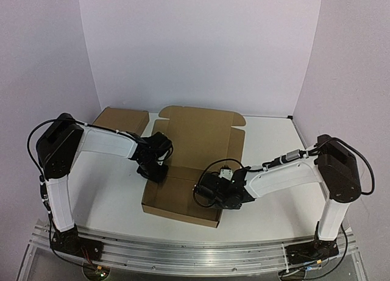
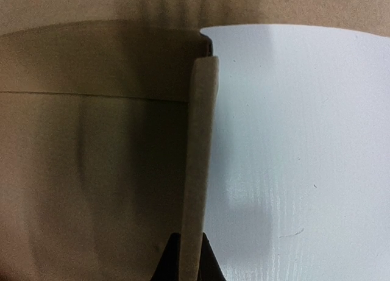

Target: Fold the paper box

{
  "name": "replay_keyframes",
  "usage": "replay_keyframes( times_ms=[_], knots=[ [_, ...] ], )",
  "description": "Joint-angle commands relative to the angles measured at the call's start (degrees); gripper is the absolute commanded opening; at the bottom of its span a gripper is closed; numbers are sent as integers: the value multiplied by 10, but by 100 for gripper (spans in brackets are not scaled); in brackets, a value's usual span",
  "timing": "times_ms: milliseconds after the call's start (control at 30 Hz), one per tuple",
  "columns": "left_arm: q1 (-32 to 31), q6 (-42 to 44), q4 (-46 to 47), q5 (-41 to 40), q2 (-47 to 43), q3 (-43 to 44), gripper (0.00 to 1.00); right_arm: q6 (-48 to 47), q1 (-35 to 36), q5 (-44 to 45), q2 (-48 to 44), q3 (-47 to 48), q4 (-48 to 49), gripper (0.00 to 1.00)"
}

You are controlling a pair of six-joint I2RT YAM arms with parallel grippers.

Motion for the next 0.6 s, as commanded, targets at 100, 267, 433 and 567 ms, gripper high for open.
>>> replay_keyframes(
  times_ms=[100,267,433,567],
  knots=[
    [5,61,47,6,1,-12,0,-63,37,-59,-35,-16,23,32],
    [5,84,59,3,-7,-28,0,-81,37,-85,-75,-20,23,53],
    [5,108,65,0,-12,-34,0,-115,37,-140,-137,-44,18,75],
    [6,133,71,6,-21,-41,0,-175,37,-238,-232,-76,-9,86]
  ],
)
